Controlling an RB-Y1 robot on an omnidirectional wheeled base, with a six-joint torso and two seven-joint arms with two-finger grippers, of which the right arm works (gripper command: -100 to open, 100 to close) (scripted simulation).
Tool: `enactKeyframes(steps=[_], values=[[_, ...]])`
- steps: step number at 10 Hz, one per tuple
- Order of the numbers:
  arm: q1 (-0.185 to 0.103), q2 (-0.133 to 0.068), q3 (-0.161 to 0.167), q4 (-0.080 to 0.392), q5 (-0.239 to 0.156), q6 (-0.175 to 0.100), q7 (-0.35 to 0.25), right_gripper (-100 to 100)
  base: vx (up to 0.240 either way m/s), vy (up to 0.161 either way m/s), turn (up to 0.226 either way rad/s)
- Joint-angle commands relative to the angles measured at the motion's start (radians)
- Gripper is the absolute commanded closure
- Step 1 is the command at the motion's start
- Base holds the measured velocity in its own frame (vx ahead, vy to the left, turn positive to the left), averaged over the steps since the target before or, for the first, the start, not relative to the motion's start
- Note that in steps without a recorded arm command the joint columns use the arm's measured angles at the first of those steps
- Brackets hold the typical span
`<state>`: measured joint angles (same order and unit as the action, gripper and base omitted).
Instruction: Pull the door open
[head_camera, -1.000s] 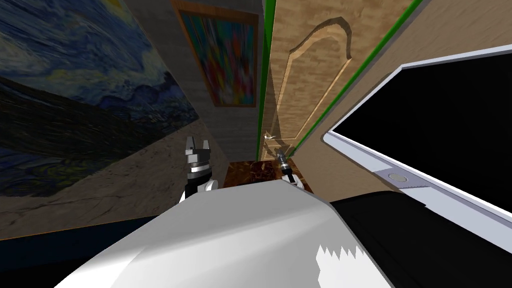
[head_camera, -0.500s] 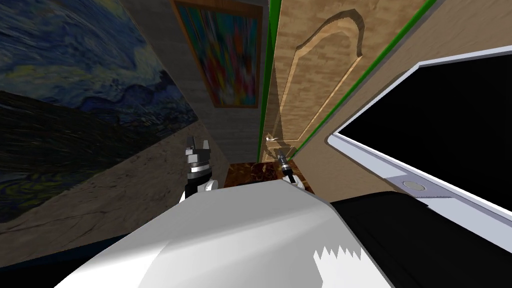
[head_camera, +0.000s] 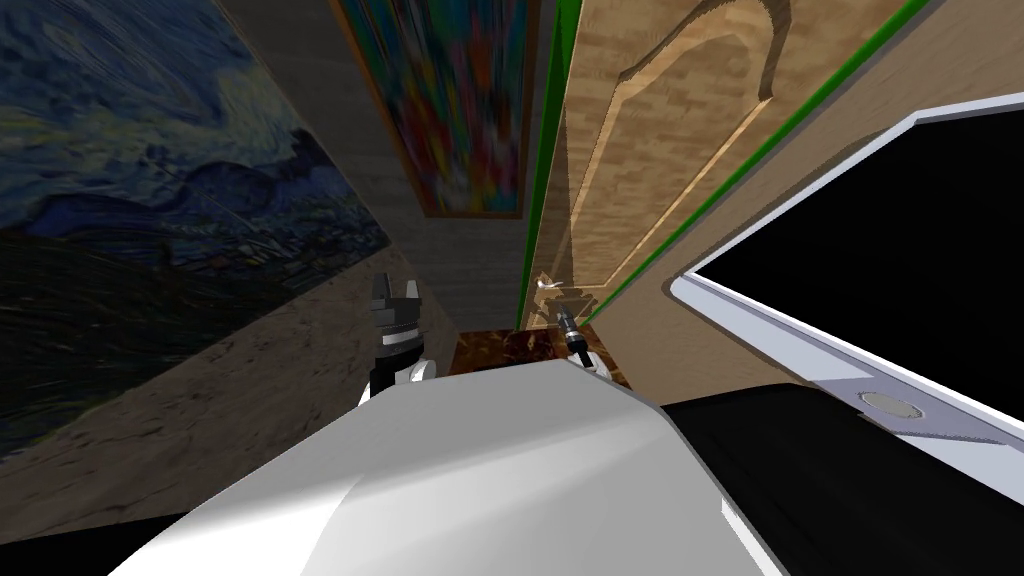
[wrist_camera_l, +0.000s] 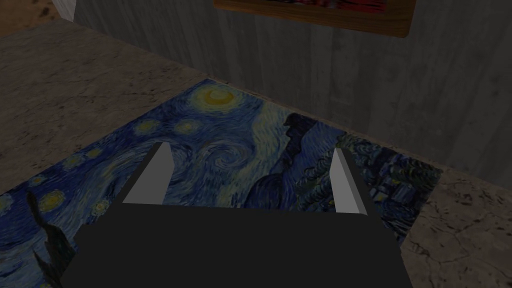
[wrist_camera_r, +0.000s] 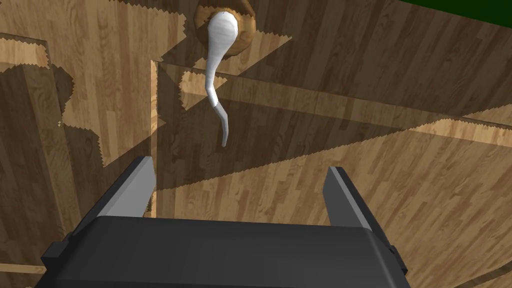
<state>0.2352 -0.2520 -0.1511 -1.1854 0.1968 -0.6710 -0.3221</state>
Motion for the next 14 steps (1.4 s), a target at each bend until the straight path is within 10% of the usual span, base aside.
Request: enactKeyframes(steps=[1,14], values=[[-0.008,-0.008,-0.007,0.036,0.005,-0.010,-0.017,-100,0.150,0.021,0.012],[-0.064,-0.067,-0.087,0.215,-0.039,-0.057,-0.041,-100,0.173,0.011,0.088]])
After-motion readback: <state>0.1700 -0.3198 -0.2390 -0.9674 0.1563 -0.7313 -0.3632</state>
